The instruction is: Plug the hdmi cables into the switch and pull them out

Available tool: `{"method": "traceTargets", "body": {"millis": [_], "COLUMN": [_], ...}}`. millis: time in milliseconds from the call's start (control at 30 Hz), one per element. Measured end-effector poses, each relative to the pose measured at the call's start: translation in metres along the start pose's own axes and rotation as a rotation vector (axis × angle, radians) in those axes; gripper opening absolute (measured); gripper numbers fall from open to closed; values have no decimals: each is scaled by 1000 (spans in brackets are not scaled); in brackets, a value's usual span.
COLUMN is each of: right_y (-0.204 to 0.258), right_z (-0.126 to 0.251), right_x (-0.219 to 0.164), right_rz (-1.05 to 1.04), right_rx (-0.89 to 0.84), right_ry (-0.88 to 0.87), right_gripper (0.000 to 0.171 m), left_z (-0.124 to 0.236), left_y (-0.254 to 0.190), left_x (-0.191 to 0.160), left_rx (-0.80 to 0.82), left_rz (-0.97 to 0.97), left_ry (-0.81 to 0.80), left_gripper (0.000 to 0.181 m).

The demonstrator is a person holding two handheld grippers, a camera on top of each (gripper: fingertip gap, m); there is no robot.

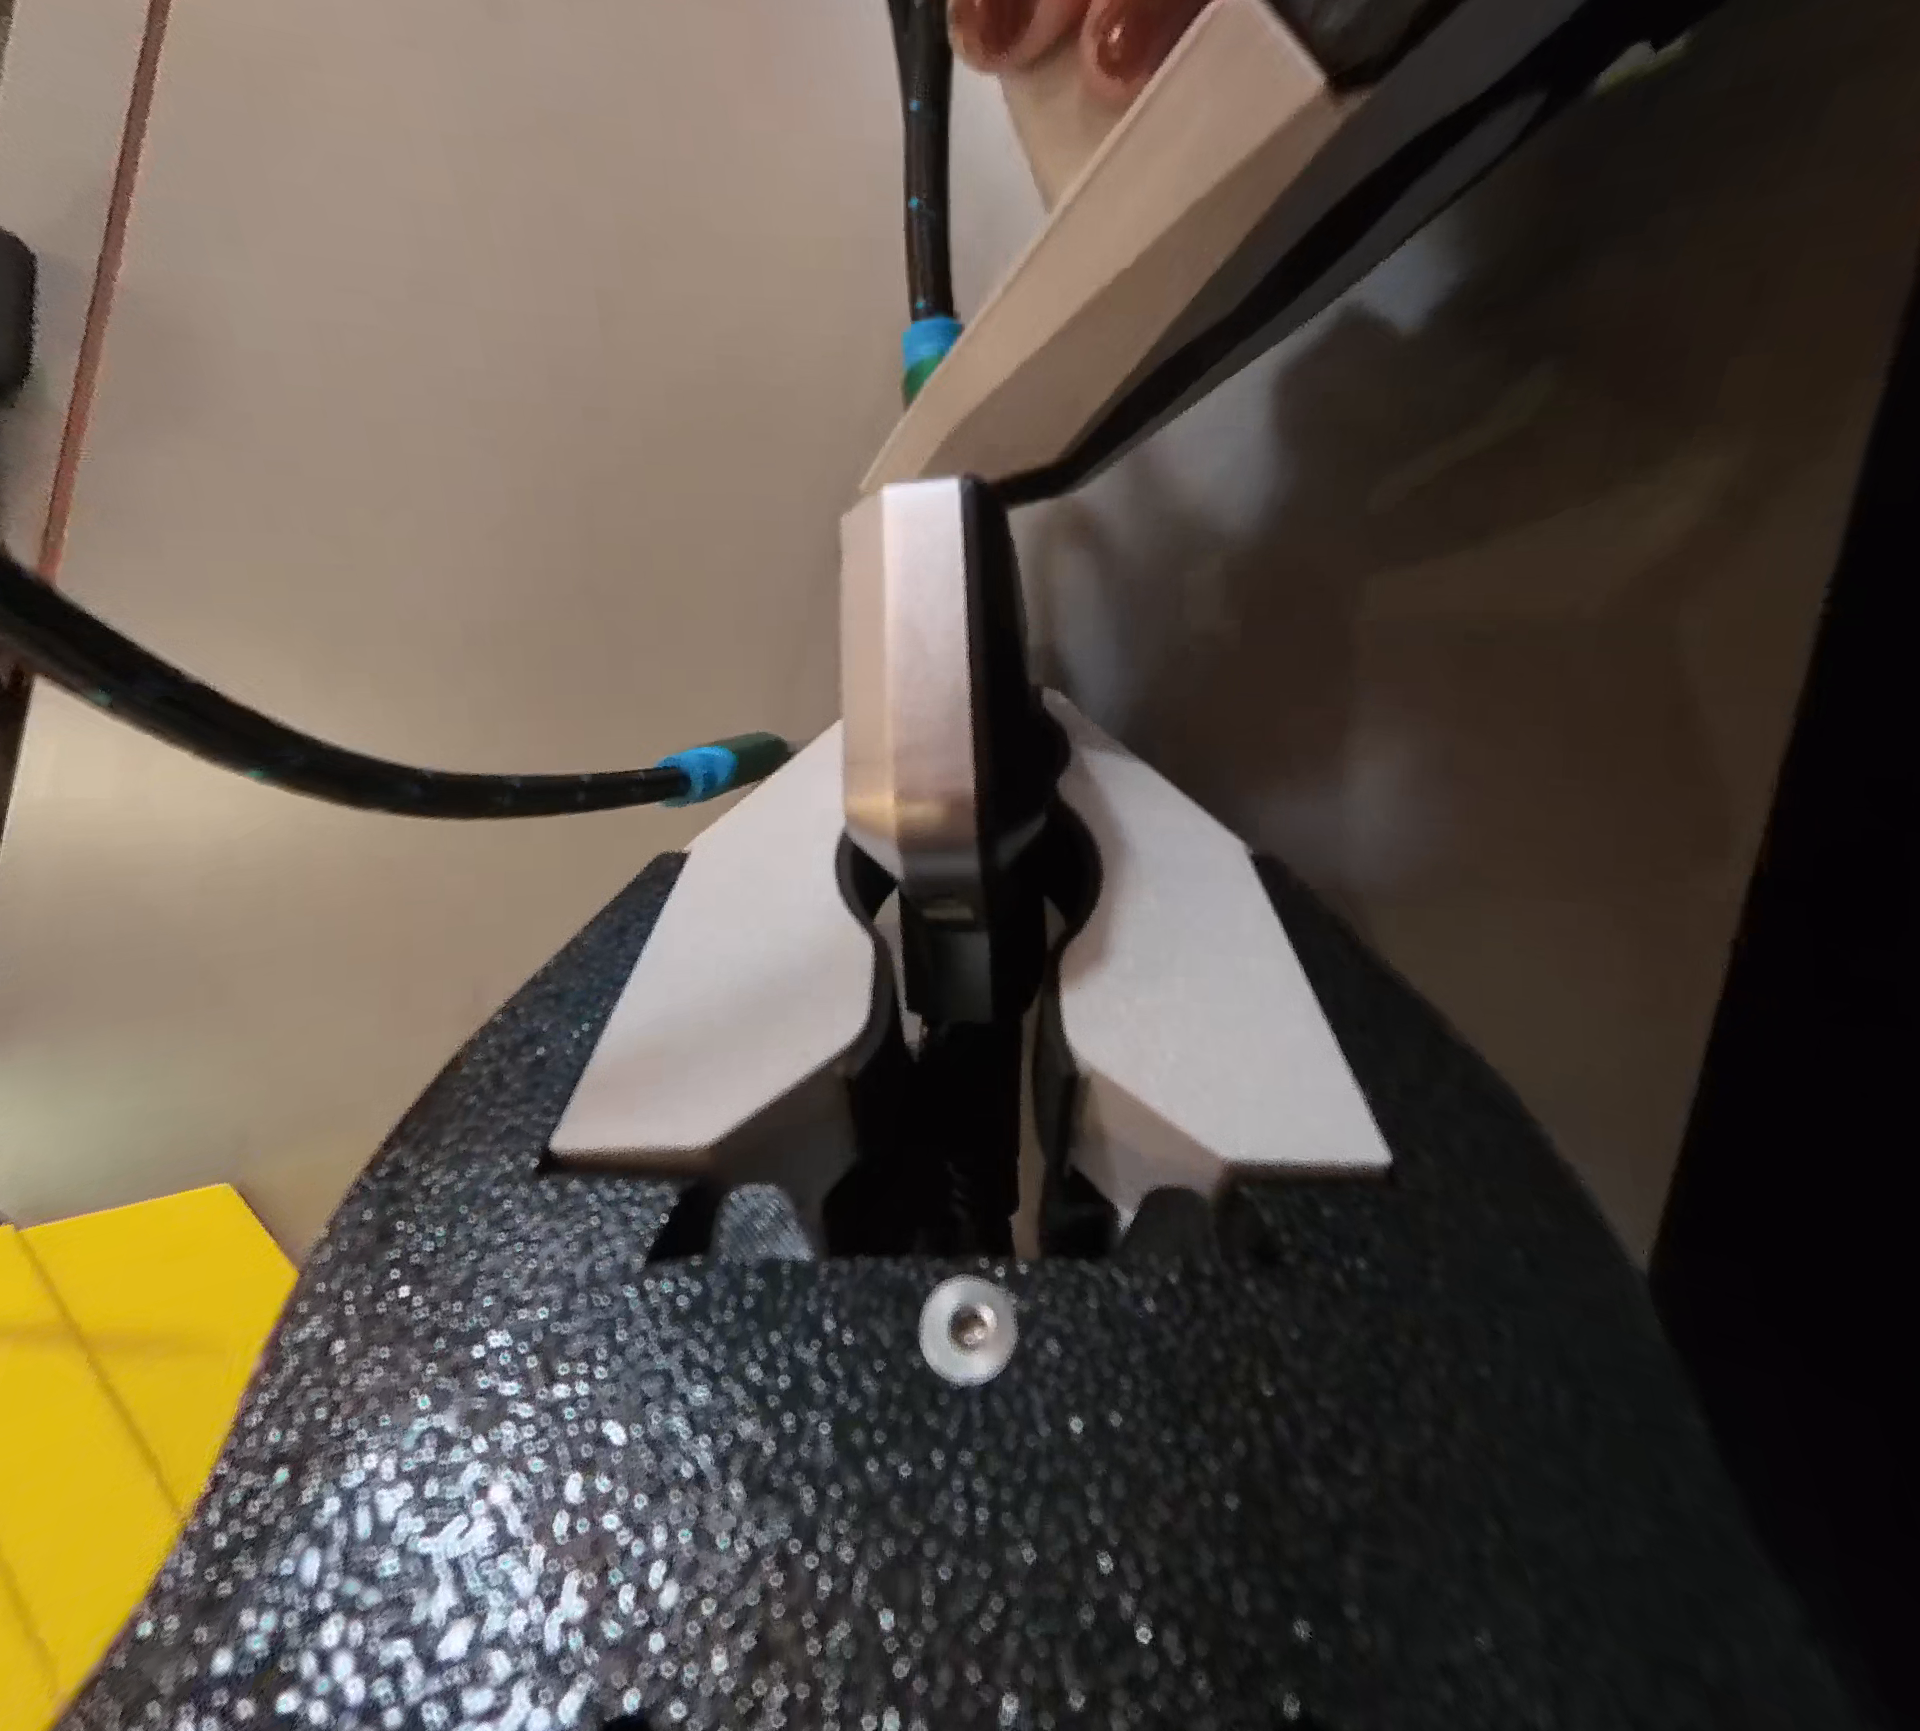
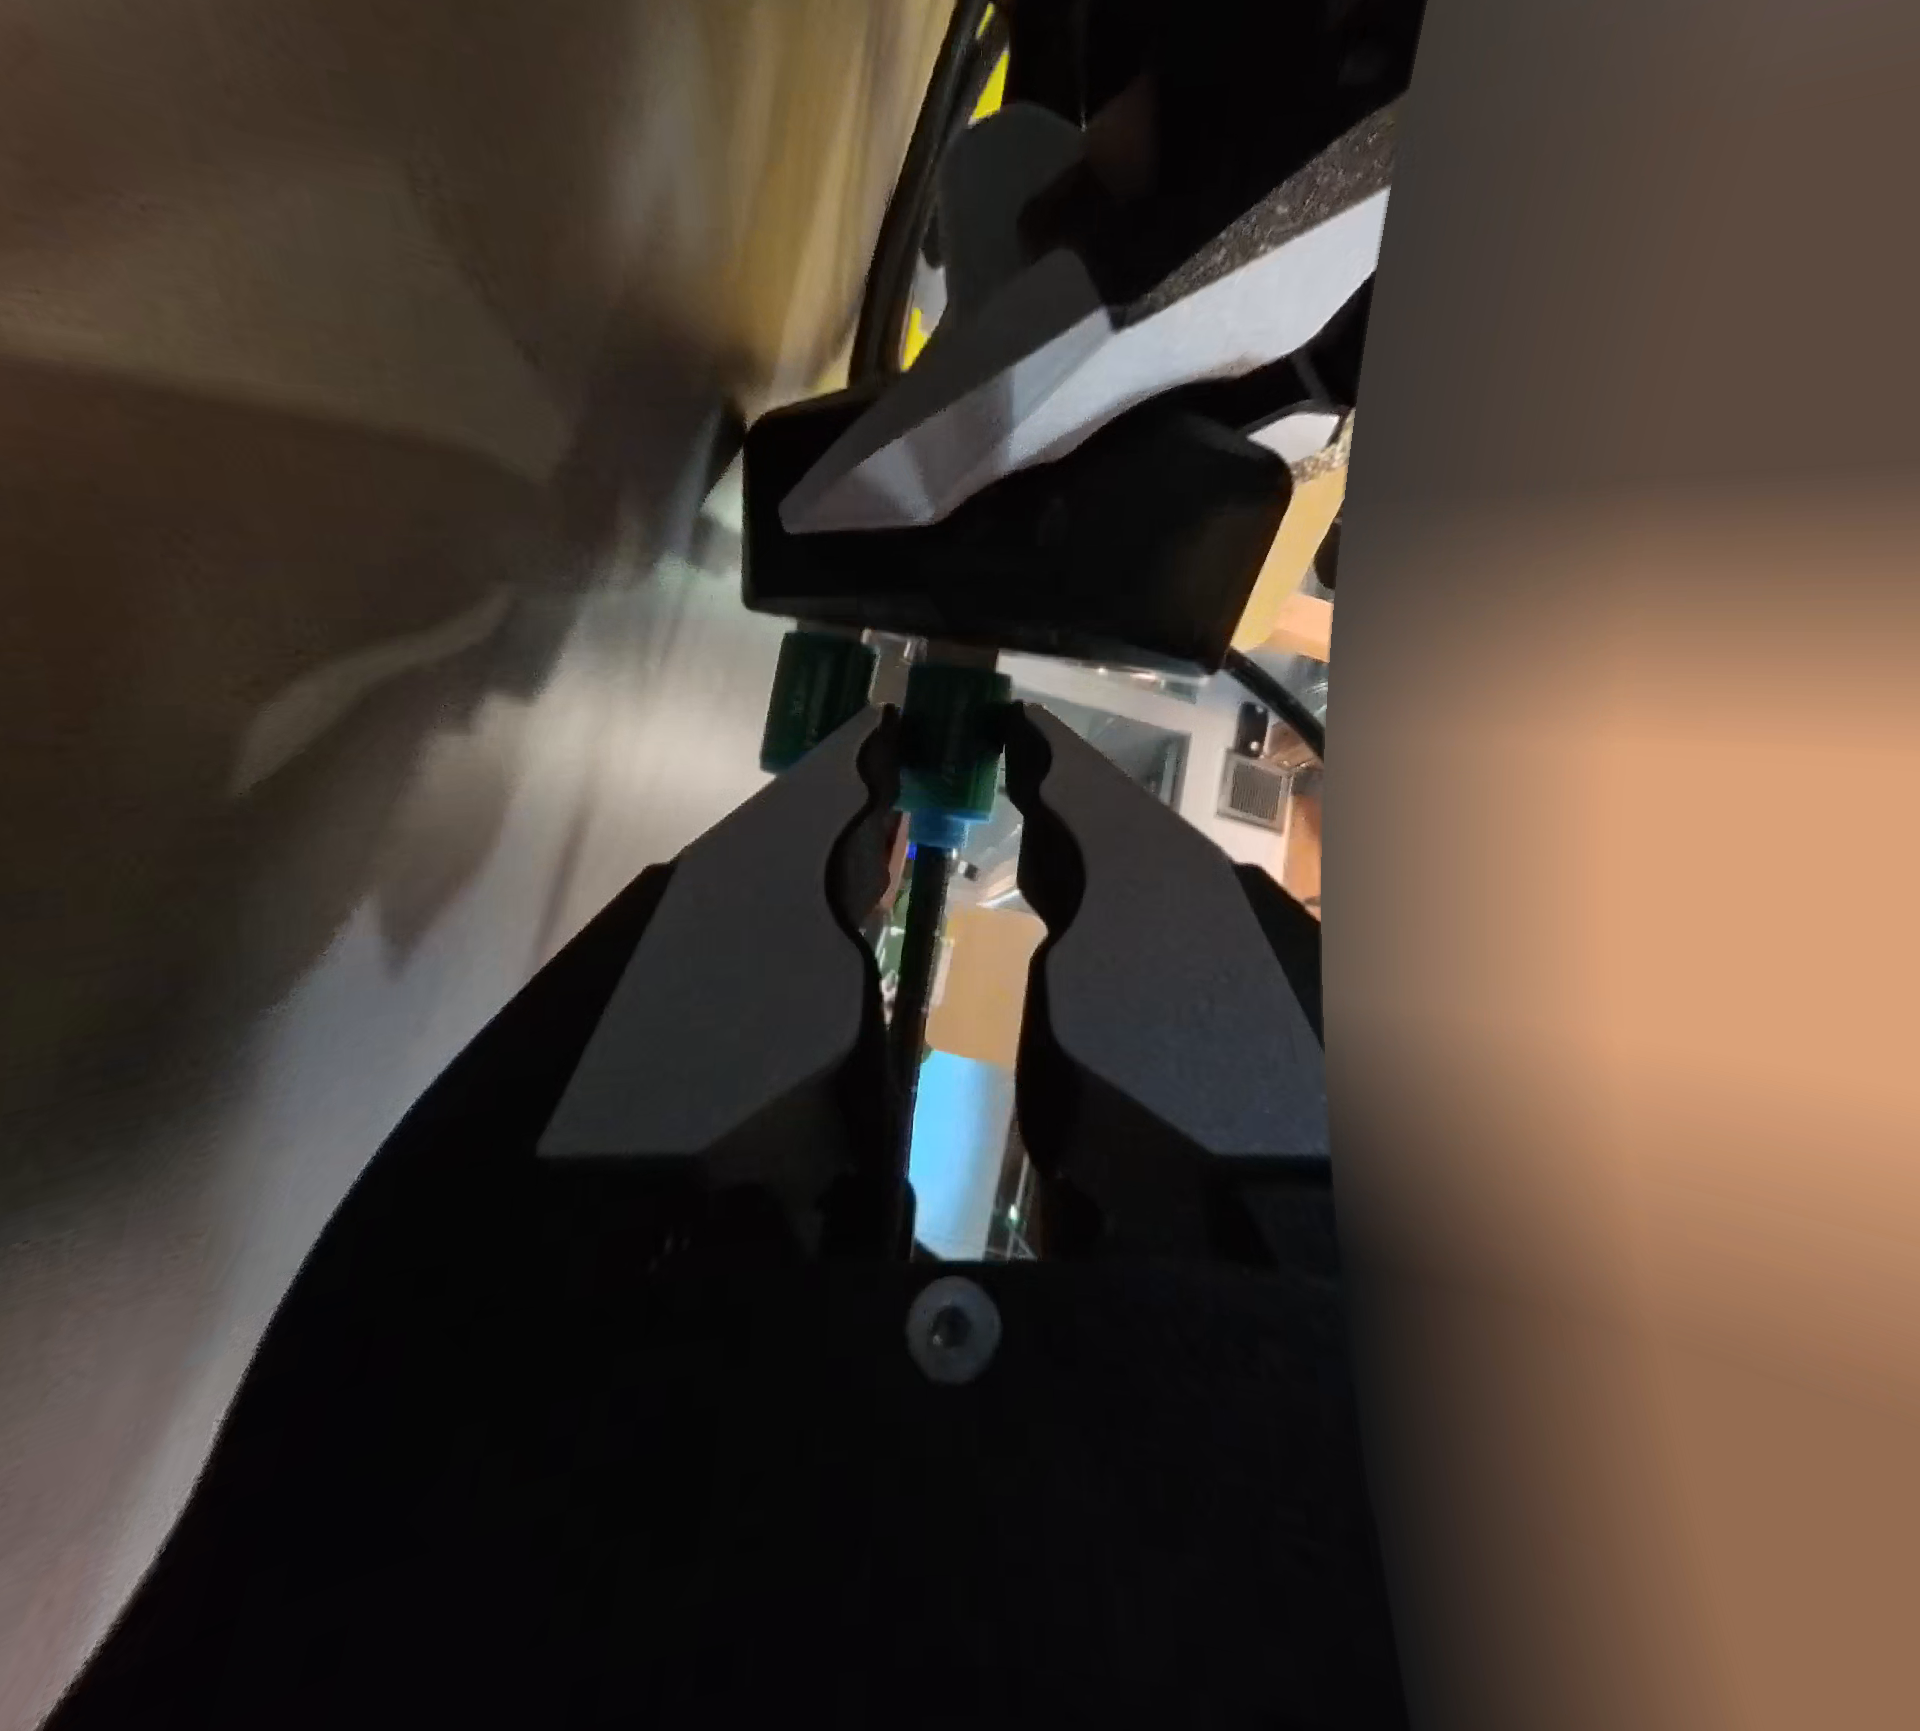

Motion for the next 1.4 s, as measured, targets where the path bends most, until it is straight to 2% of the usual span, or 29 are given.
{"method": "traceTargets", "body": {"millis": [167,267,367,433,500,600,733,833,867,933,967,1067,1167,1233,1300,1400], "right_y": [-2,-7,-15,-18,-20,-28,-26,-33,-34,-30,-28,-25,-20,-19,-18,-15], "right_z": [-2,-1,3,7,13,18,19,18,18,18,18,17,11,13,16,14], "right_x": [-3,-13,-25,-29,-29,-32,-27,-31,-31,-29,-29,-32,-41,-44,-41,-38], "right_rz": [-70,-255,-479,-563,-584,-579,-469,-453,-427,-362,-348,-498,-782,-884,-914,-868], "right_rx": [8,102,181,247,283,240,153,78,43,0,-12,75,336,459,531,537], "right_ry": [-41,-138,-197,-198,-173,-122,-94,-69,-55,-46,-50,-91,-114,-144,-170,-131], "right_gripper": [17,20,38,40,42,67,68,94,96,87,75,60,48,34,24,23], "left_z": [1,0,-2,-3,-3,-4,-5,-6,-6,-9,-9,-9,-8,-8,-8,-7], "left_y": [1,2,-2,-5,-9,-11,-10,-7,-6,-1,4,10,6,1,-2,-3], "left_x": [-2,-3,1,4,8,10,8,7,6,2,-1,-6,-6,-6,-7,-10], "left_rx": [-1,-10,3,3,-4,-8,8,21,27,57,77,47,101,149,185,204], "left_rz": [71,54,1,-26,-30,1,29,89,116,151,177,223,71,-46,-101,-131], "left_ry": [1,-18,-42,-65,-93,-119,-121,-125,-124,-85,-69,-68,-68,-73,-76,-97], "left_gripper": [19,19,19,19,19,20,20,21,21,19,19,19,19,19,19,19]}}
Point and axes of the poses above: each gripper's, where its closed fingertips meet, z back along the fingers, x out of its top, y = z × x across the jaws, the point moved 8 cm from there along z, back along the fingers, and after that the axes turned 9 degrees about x, right-handed, at the moved point
